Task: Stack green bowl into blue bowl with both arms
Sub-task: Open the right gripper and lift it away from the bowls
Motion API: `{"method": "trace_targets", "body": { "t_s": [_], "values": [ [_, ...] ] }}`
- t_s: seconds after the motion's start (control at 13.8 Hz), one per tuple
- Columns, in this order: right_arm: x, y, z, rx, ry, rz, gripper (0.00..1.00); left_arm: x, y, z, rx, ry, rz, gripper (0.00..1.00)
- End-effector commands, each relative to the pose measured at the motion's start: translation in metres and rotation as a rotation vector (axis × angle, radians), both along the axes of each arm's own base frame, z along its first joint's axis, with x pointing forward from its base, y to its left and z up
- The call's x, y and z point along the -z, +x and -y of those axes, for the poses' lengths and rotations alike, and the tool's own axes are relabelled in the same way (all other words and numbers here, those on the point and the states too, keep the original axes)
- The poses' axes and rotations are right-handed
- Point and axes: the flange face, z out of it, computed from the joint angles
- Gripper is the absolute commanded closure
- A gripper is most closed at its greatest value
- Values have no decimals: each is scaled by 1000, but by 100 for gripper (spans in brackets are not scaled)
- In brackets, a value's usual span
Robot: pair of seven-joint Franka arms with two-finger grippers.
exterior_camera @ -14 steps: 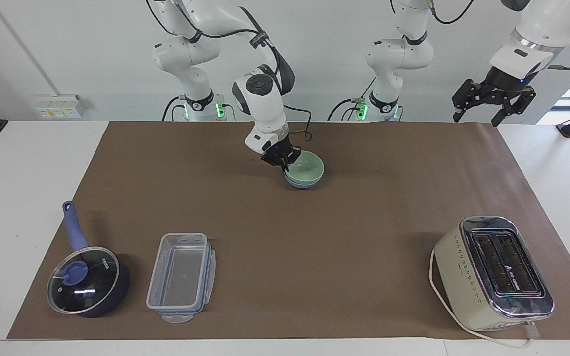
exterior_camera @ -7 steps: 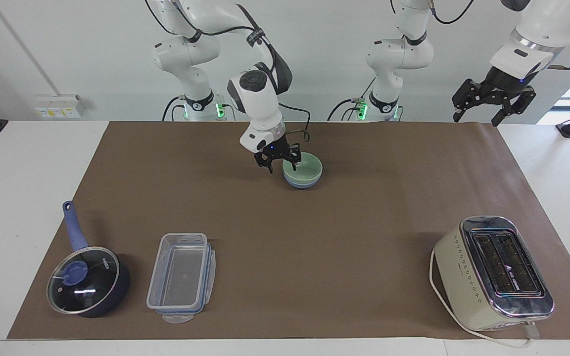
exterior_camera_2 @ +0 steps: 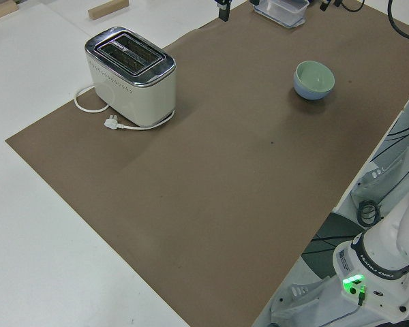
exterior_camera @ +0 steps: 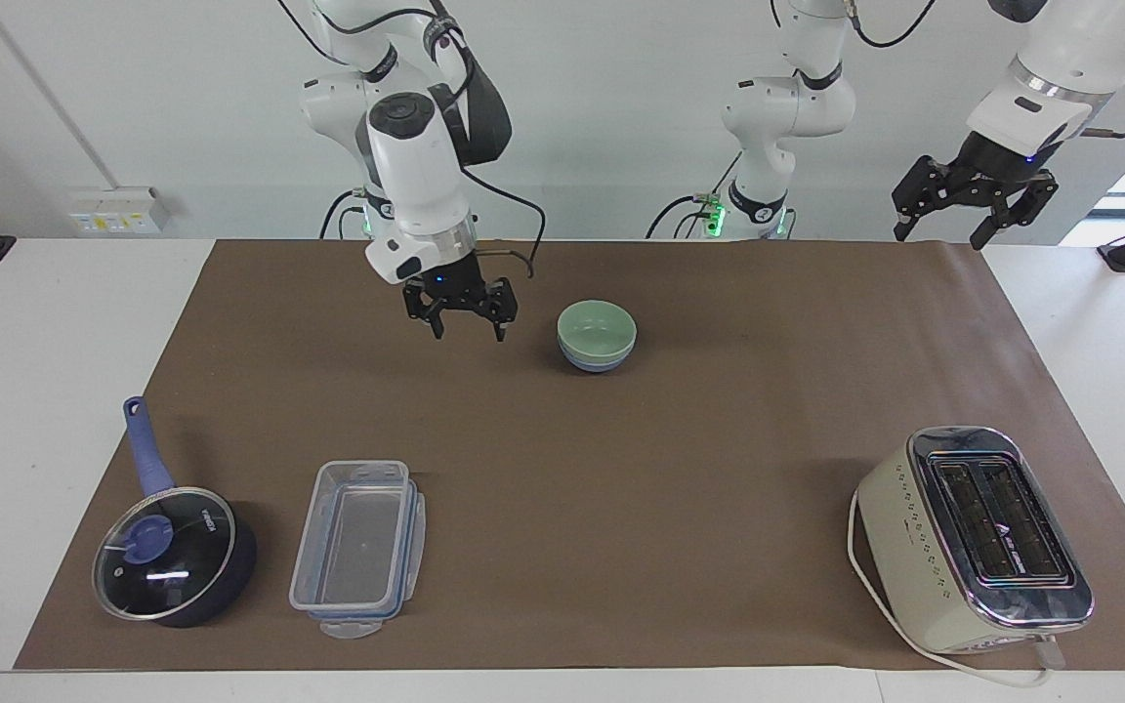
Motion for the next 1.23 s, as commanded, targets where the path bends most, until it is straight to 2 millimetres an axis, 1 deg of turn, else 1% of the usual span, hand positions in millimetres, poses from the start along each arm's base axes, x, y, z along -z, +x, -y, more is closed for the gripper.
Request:
{"method": "trace_targets", "body": {
  "t_s": [0.0,0.15,0.22,0.36,0.44,0.51,0.58,0.73,0.94,1.09,1.16],
  "values": [
    [-34,5,17,21,-16,-3,0,-6,-1,-4,5,21,-4,0],
    [-57,3,21,32,-18,-2,0,-6,-1,-3,6,22,-6,0],
    [-75,3,26,40,-16,7,0,-6,-1,-4,5,21,-6,0],
    [-110,4,36,54,-15,12,0,-6,-1,-3,6,22,-6,0],
    [-124,4,43,66,-17,8,0,-6,-1,-4,5,21,-6,0],
    [-134,4,52,80,-20,4,0,-6,-1,-3,6,21,-4,0],
    [-144,4,63,96,-21,2,0,-6,-1,-3,6,21,-4,0],
    [-165,2,93,143,-23,-2,0,-6,-1,-4,5,21,-4,0],
    [-200,-11,136,210,-19,-2,0,-6,-1,-4,5,21,-4,0],
    [-211,-17,170,256,-19,-12,0,-6,-1,-4,5,21,-4,0],
    [-218,-21,184,240,-23,-12,0,-6,-1,-3,6,22,-6,0]
  ]
}}
